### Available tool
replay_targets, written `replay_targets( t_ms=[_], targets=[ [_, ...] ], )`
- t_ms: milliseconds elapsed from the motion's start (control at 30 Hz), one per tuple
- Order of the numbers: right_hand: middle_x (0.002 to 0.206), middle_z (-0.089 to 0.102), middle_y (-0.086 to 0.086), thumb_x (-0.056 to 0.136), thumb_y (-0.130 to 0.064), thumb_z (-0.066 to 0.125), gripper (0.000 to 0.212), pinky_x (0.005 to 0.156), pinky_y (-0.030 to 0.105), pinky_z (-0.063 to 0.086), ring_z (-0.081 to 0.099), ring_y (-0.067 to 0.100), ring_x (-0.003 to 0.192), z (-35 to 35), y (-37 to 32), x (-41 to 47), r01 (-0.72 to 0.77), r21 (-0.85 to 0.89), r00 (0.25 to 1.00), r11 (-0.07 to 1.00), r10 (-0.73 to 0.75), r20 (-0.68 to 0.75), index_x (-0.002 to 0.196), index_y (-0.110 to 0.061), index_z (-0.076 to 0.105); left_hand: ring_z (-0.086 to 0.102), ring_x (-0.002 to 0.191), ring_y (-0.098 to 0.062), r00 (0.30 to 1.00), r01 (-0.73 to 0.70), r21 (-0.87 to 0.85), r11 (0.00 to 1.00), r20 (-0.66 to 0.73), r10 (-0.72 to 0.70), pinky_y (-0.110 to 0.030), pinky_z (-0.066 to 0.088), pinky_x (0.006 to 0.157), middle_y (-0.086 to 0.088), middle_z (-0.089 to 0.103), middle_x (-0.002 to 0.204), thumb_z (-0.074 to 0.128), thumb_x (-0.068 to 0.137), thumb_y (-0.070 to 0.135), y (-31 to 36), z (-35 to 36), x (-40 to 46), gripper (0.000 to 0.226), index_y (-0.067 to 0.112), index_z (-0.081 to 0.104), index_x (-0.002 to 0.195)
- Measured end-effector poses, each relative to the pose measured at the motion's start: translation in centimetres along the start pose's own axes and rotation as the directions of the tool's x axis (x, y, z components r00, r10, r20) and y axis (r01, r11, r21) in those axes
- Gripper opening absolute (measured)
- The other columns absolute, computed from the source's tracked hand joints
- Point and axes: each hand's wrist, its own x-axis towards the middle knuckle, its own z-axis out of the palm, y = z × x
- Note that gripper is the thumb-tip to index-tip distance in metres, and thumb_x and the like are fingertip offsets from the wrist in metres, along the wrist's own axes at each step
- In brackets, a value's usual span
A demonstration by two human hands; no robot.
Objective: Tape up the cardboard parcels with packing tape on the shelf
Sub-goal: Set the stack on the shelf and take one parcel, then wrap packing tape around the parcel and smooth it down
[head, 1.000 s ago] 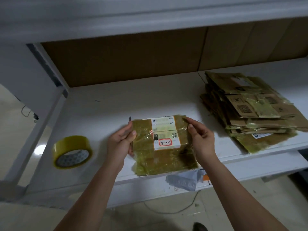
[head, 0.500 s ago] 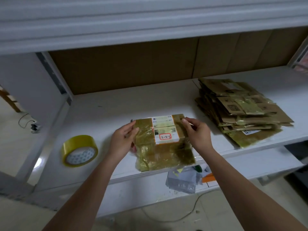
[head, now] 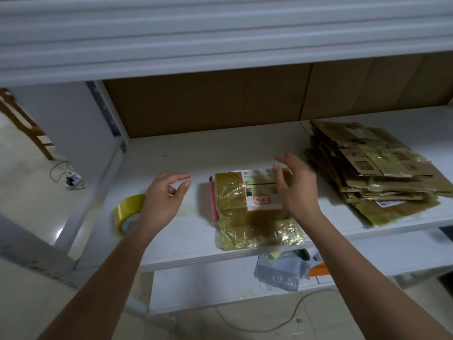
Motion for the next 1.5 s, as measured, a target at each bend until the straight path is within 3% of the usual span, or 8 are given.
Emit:
replay_targets(
  t_ms=[100, 300, 533, 733, 900, 1067, 1267, 1500],
  targets=[
    [0.132, 0.061, 0.013, 0.095, -0.009, 0.057, 0.026, 0.101, 0.025, 0.039, 0.057, 0.023, 0.122, 1.7, -4.0, -0.1, 0.120, 0.044, 0.992, 0.992, -0.121, 0.026, 0.119, -0.008, 0.067, 0.060, 0.076, -0.023, 0.993, -0.041, 0.118, 0.992, -0.103, 0.054, -0.030, 0.050, 0.077, -0.003, 0.062, 0.106, 0.066, 0.091, 0.013, -1.3, -3.2, -0.5, 0.017, 0.016, 0.074, 0.107],
    [0.102, 0.067, 0.001, 0.094, 0.000, 0.052, 0.032, 0.087, 0.019, 0.048, 0.063, 0.003, 0.081, 9.1, -9.8, -3.5, 0.069, 0.322, 0.901, 0.944, -0.198, 0.386, 0.122, -0.006, 0.065, 0.052, 0.122, -0.032, 0.992, 0.127, 0.284, 0.951, -0.037, -0.121, -0.048, 0.039, 0.106, -0.009, 0.060, 0.132, 0.068, 0.077, 0.053, -5.7, -6.4, -2.6, 0.056, 0.020, 0.068, 0.123],
    [0.123, 0.056, 0.021, 0.095, 0.000, 0.042, 0.044, 0.104, 0.030, 0.038, 0.050, 0.037, 0.119, 18.1, -9.5, -4.9, -0.160, 0.057, 0.750, 0.985, 0.084, 0.656, 0.134, -0.012, 0.058, 0.051, 0.112, -0.014, 0.993, 0.097, 0.161, 0.982, 0.047, -0.106, -0.044, 0.051, 0.095, 0.010, 0.051, 0.121, 0.070, 0.087, 0.027, -7.8, -7.7, -4.1, 0.041, 0.027, 0.061, 0.128],
    [0.139, 0.035, 0.015, 0.101, -0.019, 0.038, 0.042, 0.105, 0.028, 0.031, 0.033, 0.035, 0.128, 19.8, -9.5, -3.8, -0.173, -0.185, 0.624, 0.967, 0.253, 0.739, 0.138, -0.034, 0.052, 0.053, 0.113, -0.014, 0.991, 0.111, 0.130, 0.985, 0.053, -0.119, -0.031, 0.050, 0.089, 0.011, 0.052, 0.122, 0.058, 0.078, 0.045, -8.2, -8.0, -3.8, 0.053, 0.027, 0.062, 0.128],
    [0.113, 0.056, 0.002, 0.100, -0.017, 0.034, 0.039, 0.092, 0.030, 0.041, 0.045, 0.028, 0.120, 19.9, -9.9, -2.0, -0.180, -0.242, 0.576, 0.954, 0.301, 0.760, 0.120, -0.031, 0.064, 0.054, 0.110, -0.013, 0.990, 0.123, 0.101, 0.987, 0.058, -0.130, -0.036, 0.055, 0.088, 0.012, 0.054, 0.120, 0.059, 0.078, 0.044, -8.6, -8.1, -3.6, 0.051, 0.030, 0.062, 0.127],
    [0.093, 0.044, 0.004, 0.100, -0.015, 0.039, 0.028, 0.101, 0.040, 0.044, 0.047, 0.033, 0.119, 19.7, -9.7, -1.9, -0.188, -0.256, 0.596, 0.948, 0.318, 0.737, 0.116, -0.016, 0.062, 0.054, 0.112, -0.015, 0.988, 0.126, 0.075, 0.989, 0.077, -0.131, -0.039, 0.055, 0.089, 0.009, 0.055, 0.122, 0.060, 0.078, 0.042, -8.7, -8.3, -3.7, 0.049, 0.032, 0.062, 0.126],
    [0.128, 0.035, 0.014, 0.099, -0.012, 0.046, 0.017, 0.088, 0.035, 0.052, 0.055, 0.037, 0.104, 19.5, -9.4, -1.5, -0.302, -0.183, 0.637, 0.936, 0.341, 0.692, 0.104, -0.017, 0.062, 0.055, 0.115, -0.015, 0.989, 0.133, -0.016, 0.991, 0.071, -0.132, -0.041, 0.057, 0.089, 0.011, 0.057, 0.125, 0.066, 0.079, 0.038, -8.8, -8.3, -4.1, 0.038, 0.051, 0.060, 0.114],
    [0.117, 0.049, 0.020, 0.088, 0.002, 0.047, 0.034, 0.061, 0.022, 0.040, 0.054, 0.025, 0.082, 18.2, -9.6, -1.5, -0.231, -0.041, 0.760, 0.972, 0.206, 0.616, 0.069, -0.025, 0.056, 0.055, 0.110, -0.002, 0.994, 0.104, -0.118, 0.987, 0.032, -0.101, -0.011, 0.053, 0.075, 0.031, 0.053, 0.118, 0.069, 0.089, 0.009, -7.7, -8.4, -4.1, 0.055, 0.058, 0.058, 0.109]
  ],
)
